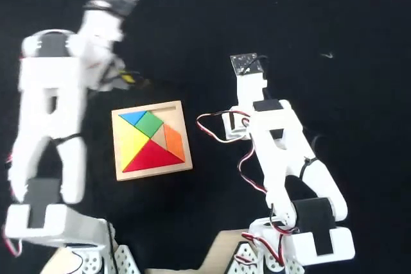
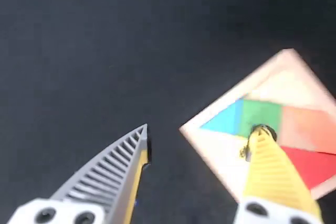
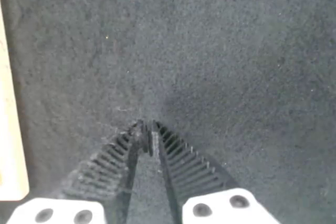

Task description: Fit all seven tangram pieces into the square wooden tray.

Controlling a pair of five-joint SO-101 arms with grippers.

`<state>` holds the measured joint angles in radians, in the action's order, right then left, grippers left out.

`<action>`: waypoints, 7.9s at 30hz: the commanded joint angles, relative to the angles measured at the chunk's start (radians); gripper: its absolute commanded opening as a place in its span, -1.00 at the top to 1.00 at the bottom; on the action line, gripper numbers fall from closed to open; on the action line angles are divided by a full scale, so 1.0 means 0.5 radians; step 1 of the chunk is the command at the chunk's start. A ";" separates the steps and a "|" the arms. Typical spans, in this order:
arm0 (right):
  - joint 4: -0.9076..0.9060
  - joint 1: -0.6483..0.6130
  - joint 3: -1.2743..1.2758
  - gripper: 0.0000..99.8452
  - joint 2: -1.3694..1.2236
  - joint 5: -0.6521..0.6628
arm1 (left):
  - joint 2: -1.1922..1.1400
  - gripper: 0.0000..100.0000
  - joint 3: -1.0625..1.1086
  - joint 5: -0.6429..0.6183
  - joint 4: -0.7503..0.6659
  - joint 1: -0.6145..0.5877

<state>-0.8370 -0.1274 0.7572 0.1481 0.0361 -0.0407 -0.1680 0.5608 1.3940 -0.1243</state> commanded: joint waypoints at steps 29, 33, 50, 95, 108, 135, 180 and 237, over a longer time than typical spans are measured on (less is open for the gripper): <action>0.031 0.025 0.029 0.97 0.002 0.025 | -0.608 0.39 0.621 -0.396 -1.111 -1.134; 0.031 0.025 0.029 0.97 0.002 0.025 | -0.721 0.40 0.511 -0.393 -1.105 -1.119; 0.031 0.028 0.026 0.98 0.002 0.025 | -0.789 0.62 0.480 -0.328 -0.669 -0.950; 0.031 0.025 0.029 0.97 0.002 0.025 | -0.813 0.59 0.480 -1.507 -0.439 -1.085; 0.031 0.025 0.029 0.97 0.002 0.025 | -0.687 0.67 0.379 -1.412 -0.341 -1.063; 0.071 0.736 -0.124 0.97 0.005 0.003 | -0.009 0.67 0.186 1.482 0.034 0.465; -0.384 -0.325 -0.569 0.98 0.173 0.568 | 0.767 0.33 1.063 -0.331 0.089 -0.962; -0.669 -0.853 -1.929 0.98 -1.106 0.460 | 0.770 0.90 2.180 -1.037 -0.961 -1.026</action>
<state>-1.2068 -0.5140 -0.1588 -0.4396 0.2846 0.3107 0.9260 0.0529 0.9275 -0.6368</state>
